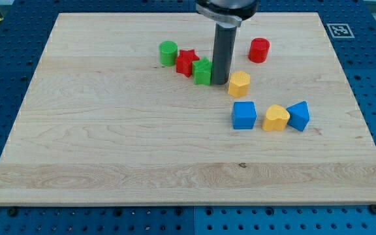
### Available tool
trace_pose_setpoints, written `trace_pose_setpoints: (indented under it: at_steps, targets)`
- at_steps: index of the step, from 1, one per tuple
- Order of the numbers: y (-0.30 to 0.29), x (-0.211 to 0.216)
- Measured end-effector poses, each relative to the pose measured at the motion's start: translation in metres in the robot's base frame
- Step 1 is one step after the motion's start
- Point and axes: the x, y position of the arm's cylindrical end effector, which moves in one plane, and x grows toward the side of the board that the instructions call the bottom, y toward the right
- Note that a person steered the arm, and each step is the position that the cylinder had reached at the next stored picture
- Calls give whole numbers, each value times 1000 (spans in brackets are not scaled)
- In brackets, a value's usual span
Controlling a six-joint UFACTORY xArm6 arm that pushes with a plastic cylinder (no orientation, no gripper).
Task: Push the yellow hexagon to the green star
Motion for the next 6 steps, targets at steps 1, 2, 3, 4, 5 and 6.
trace_pose_setpoints:
  at_steps: [1,2,3,4,5,6]
  targets:
    - [28,0]
    - [50,-9]
    - [60,-35]
    - [98,-28]
    - [141,12]
    - [136,32]
